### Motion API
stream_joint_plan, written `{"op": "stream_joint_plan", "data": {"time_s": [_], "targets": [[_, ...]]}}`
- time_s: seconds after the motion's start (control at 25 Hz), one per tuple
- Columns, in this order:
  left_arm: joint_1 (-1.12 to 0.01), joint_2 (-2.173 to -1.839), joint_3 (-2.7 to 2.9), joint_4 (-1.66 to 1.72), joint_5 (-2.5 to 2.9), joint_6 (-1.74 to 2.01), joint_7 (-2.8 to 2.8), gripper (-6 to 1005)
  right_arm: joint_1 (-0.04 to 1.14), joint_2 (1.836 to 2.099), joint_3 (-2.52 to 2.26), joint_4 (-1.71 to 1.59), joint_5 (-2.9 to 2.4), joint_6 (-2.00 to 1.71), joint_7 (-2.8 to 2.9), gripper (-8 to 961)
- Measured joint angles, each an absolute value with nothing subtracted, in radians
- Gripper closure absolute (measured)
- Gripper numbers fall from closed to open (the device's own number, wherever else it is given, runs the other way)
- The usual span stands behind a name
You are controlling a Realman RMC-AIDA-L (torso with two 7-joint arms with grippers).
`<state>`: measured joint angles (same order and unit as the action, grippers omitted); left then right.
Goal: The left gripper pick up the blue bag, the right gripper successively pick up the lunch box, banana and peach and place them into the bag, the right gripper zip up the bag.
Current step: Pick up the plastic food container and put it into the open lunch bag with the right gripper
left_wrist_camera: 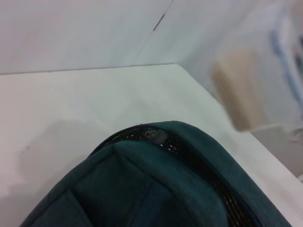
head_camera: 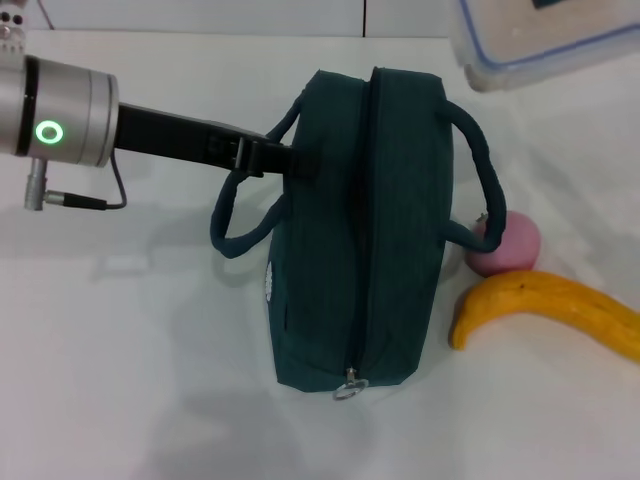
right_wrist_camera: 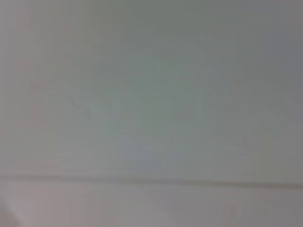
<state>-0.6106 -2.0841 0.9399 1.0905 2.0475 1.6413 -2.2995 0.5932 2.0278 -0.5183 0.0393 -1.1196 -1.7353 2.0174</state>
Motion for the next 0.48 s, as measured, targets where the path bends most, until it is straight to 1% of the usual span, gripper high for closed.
{"op": "stream_joint_plan", "data": {"time_s": [0.16, 0.48], "targets": [[-0.631, -2.085, 0.94, 1.064, 2.047, 1.641, -2.302, 947, 0.633, 2.028, -0.542, 0.039, -1.147, -1.752, 2.009, 859], [-0.644, -2.086, 0.951, 1.051, 2.022, 1.641, -2.306, 947, 0.694, 2.028, -0.551, 0.074, -1.209, -1.643, 1.883, 859]]}}
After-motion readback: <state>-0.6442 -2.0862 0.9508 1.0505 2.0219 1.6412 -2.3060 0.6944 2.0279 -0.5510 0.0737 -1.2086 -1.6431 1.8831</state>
